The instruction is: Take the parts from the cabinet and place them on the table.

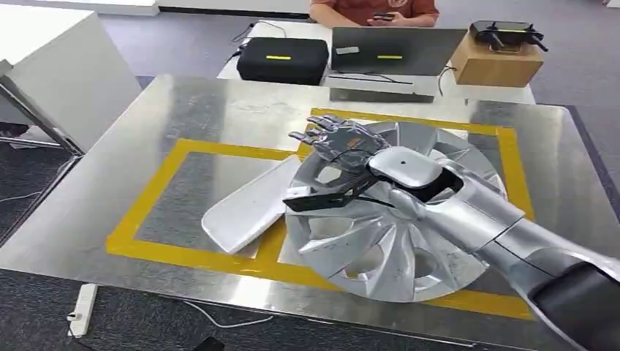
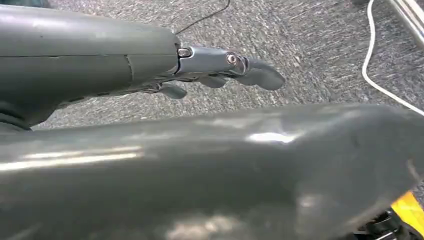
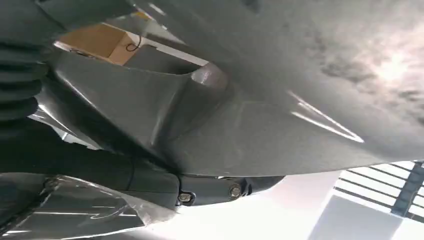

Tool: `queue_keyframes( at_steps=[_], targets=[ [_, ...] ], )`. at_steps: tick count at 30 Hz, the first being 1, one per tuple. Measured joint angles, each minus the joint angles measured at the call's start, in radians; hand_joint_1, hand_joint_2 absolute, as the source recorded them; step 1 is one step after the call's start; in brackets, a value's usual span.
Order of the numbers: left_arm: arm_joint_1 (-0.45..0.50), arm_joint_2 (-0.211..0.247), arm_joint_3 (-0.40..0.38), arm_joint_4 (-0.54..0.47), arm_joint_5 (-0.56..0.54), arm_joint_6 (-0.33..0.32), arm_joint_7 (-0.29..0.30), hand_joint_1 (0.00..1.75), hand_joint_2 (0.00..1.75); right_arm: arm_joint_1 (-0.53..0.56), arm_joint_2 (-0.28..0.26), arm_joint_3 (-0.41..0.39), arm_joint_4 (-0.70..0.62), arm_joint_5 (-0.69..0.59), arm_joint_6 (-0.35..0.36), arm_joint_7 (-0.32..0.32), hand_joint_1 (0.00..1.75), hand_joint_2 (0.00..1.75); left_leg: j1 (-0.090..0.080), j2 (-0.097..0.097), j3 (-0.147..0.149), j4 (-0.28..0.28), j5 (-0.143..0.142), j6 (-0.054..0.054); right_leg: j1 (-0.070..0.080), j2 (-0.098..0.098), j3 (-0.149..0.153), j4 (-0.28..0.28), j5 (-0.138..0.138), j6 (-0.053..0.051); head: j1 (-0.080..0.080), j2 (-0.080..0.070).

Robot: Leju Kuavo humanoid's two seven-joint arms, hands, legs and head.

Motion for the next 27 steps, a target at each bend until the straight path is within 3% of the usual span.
queue_keyframes(
  at_steps=[10, 18, 23, 27],
  targets=[
    [0.000, 0.000, -0.008, 0.004, 0.003, 0.006, -0.001, 0.00, 0.00, -0.091, -0.002, 0.153, 0.017, -0.017, -0.001, -0.043, 0.00, 0.00, 0.000, 0.000, 0.000, 0.000, 0.000, 0.000, 0.000, 0.000, 0.000, 0.000, 0.000, 0.000, 0.000, 0.000],
    [0.002, 0.002, -0.014, 0.009, 0.032, 0.013, -0.003, 0.00, 0.00, -0.272, -0.006, 0.333, -0.021, -0.145, 0.169, -0.072, 0.00, 0.00, 0.000, 0.000, -0.002, 0.000, 0.001, 0.000, 0.000, 0.001, -0.002, 0.000, 0.001, 0.000, 0.000, 0.000],
    [0.005, 0.002, -0.014, 0.010, 0.037, 0.016, -0.005, 0.00, 0.00, -0.336, -0.006, 0.381, -0.041, -0.174, 0.201, -0.066, 0.00, 0.00, 0.000, 0.000, -0.002, 0.000, 0.001, 0.000, 0.000, 0.000, -0.002, 0.000, 0.001, 0.000, 0.000, 0.000],
    [0.011, 0.004, -0.013, 0.010, 0.062, 0.018, -0.013, 0.00, 0.00, -0.389, -0.006, 0.426, -0.057, -0.274, 0.277, -0.035, 0.00, 0.00, 0.000, 0.000, -0.002, 0.000, 0.001, 0.000, 0.000, 0.001, -0.002, 0.000, 0.001, 0.000, 0.000, 0.000]
  ],
)
